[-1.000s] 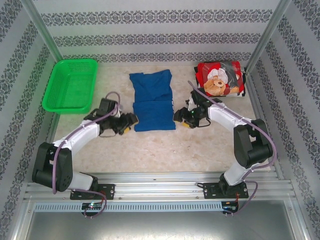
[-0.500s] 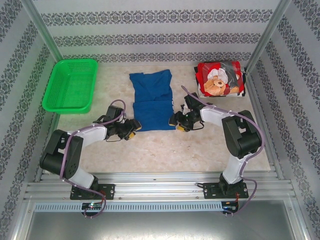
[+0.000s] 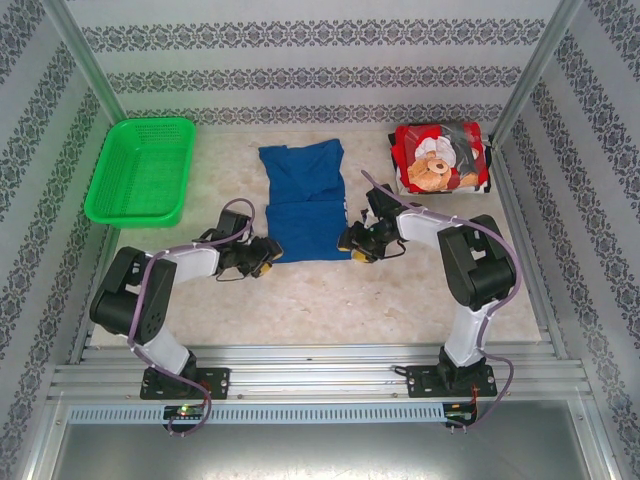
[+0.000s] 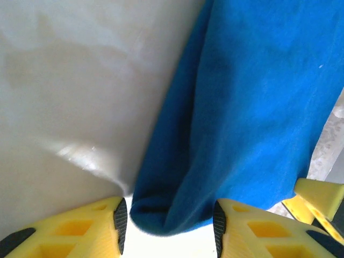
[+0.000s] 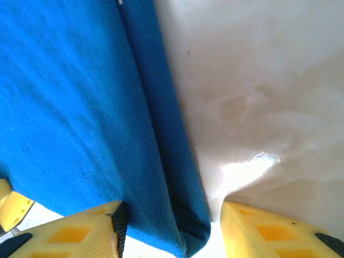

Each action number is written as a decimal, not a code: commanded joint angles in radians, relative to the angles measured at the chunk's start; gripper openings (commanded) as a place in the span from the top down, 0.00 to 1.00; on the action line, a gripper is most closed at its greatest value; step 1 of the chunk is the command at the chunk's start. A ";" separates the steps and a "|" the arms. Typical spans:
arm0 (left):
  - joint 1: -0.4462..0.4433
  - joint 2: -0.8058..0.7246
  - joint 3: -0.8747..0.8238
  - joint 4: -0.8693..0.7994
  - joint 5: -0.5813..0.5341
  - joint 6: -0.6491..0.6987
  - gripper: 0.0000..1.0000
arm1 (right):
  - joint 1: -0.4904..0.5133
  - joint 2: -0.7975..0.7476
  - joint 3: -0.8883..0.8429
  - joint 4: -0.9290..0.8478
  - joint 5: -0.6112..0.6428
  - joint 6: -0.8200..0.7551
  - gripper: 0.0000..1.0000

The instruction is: Fold and stack the t-shirts

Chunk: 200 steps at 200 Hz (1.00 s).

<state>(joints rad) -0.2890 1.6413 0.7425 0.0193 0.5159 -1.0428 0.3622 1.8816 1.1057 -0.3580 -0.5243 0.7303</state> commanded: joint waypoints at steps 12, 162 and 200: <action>-0.012 0.028 0.051 0.061 -0.023 -0.012 0.58 | 0.027 0.047 0.044 0.058 -0.010 0.006 0.54; -0.028 -0.247 -0.056 -0.189 -0.008 0.104 1.00 | 0.056 -0.180 -0.037 -0.075 0.014 0.047 1.00; -0.053 -0.449 -0.199 -0.249 -0.009 0.053 1.00 | 0.134 -0.386 -0.203 -0.089 0.048 0.155 1.00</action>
<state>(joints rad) -0.3218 1.3006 0.6224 -0.1070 0.5167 -0.9798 0.4431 1.6001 0.9981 -0.3950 -0.5163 0.7959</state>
